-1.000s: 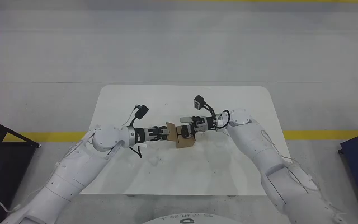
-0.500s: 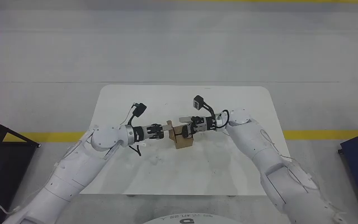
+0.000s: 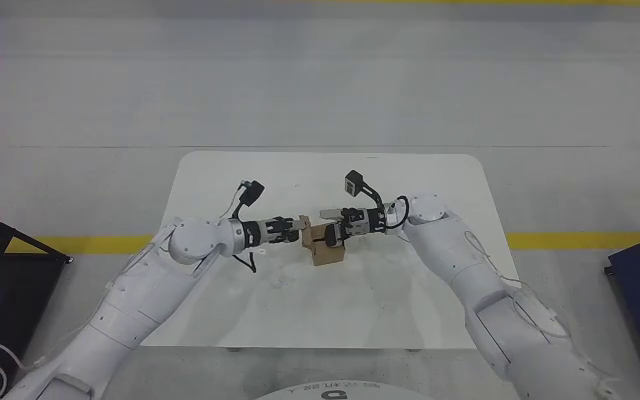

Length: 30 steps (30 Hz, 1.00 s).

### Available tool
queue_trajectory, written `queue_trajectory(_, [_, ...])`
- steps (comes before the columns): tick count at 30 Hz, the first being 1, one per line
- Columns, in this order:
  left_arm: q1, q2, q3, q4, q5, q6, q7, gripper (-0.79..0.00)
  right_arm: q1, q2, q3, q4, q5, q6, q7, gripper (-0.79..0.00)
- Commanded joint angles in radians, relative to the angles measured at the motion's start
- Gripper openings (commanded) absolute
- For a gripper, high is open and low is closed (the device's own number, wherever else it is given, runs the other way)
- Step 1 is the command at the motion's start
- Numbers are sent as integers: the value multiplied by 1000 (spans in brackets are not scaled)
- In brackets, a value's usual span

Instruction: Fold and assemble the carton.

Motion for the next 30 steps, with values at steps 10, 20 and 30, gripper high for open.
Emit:
queue_trajectory(10, [5, -5, -7, 0, 12, -9, -18, -785, 5, -3, -7, 8, 3, 0, -1, 0])
queue_trajectory(20, [30, 6, -40, -48, 65, 26, -56, -785, -6, 4, 3, -3, 13, -13, 6, 0])
queue_trajectory(30, [97, 35, -143, -109, 86, 36, -68, -785, -39, 20, 13, -71, 9, -13, 6, 0])
